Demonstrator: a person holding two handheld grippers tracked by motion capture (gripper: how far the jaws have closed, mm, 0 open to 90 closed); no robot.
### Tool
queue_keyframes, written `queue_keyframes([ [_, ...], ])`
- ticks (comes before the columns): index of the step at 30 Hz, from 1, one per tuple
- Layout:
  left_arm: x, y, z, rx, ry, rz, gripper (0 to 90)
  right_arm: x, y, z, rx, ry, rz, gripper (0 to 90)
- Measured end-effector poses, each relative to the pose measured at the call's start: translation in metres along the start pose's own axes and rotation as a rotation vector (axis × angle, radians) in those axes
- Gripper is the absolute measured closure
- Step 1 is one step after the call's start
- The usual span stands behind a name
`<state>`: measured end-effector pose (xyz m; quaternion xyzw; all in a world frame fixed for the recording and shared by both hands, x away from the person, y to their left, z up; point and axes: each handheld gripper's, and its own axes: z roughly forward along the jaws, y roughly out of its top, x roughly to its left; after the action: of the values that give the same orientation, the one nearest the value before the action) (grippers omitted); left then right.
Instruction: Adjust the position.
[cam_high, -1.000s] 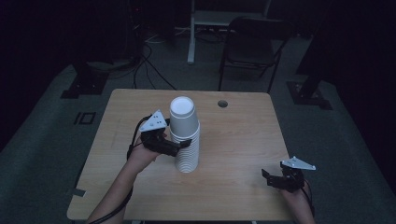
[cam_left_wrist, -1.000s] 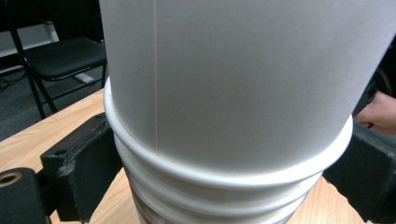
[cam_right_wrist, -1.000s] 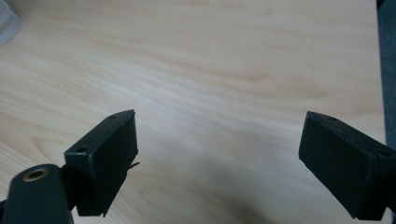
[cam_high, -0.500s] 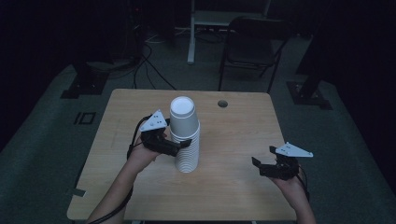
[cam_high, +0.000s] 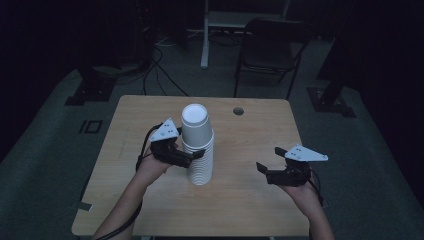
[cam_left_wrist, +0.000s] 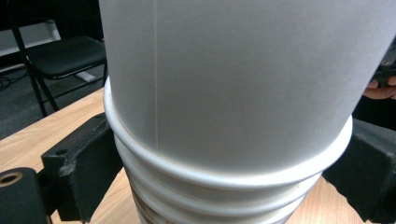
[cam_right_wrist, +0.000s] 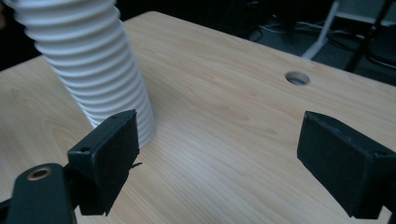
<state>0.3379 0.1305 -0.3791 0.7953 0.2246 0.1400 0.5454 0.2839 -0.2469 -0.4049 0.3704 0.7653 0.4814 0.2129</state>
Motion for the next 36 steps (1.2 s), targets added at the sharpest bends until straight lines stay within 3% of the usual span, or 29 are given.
queue_keyframes([
  [23, 0.0, 0.001, 0.0, 0.012, -0.001, -0.004, 5.9, 0.035, 0.061, 0.015, -0.083, 0.181, -0.082, 13.4],
  [36, 0.0, 0.001, 0.0, 0.01, -0.001, -0.004, 5.9, 0.059, 0.089, 0.026, -0.125, 0.25, -0.124, 13.4],
])
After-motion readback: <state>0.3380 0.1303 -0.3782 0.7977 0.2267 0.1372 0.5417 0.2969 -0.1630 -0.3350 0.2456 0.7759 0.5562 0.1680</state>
